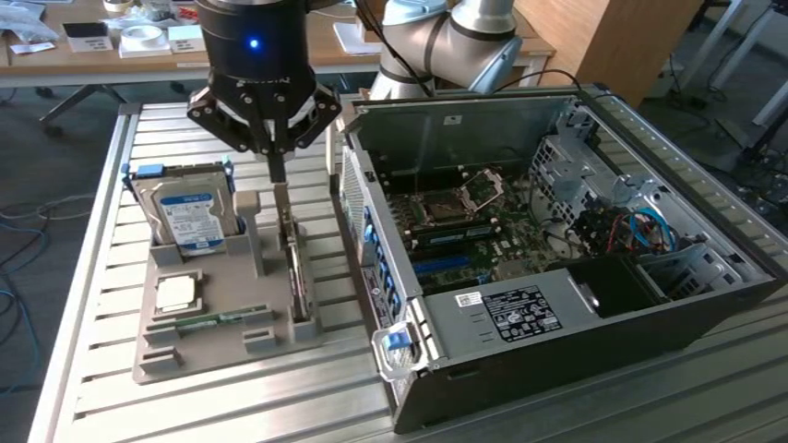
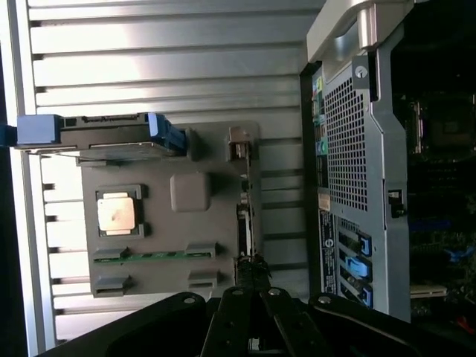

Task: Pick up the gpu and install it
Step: 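Reach for the gpu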

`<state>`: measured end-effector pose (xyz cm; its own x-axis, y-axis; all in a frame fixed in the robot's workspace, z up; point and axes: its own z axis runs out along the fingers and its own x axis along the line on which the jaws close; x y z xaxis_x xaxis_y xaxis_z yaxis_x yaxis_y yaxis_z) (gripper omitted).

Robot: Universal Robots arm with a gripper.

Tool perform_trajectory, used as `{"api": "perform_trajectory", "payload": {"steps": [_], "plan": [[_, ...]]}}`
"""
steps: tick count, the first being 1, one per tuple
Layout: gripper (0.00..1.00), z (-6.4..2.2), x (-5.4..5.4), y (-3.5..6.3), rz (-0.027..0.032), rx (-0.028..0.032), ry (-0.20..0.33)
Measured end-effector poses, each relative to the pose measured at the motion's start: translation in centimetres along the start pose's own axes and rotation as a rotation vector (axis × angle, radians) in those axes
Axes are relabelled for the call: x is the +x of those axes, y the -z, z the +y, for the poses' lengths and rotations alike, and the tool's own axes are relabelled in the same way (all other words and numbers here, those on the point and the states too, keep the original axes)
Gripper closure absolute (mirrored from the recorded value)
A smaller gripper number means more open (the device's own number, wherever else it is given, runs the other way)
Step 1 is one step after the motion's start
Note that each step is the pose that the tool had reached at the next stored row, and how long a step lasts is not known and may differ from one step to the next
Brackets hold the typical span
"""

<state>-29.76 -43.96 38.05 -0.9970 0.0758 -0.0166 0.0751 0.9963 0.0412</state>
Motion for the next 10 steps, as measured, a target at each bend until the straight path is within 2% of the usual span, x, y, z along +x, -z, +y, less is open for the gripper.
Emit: {"api": "perform_trajectory", "payload": {"steps": [10], "plan": [[0.89, -0.91, 0.2, -0.24, 0.003, 0.0001, 0.0]]}}
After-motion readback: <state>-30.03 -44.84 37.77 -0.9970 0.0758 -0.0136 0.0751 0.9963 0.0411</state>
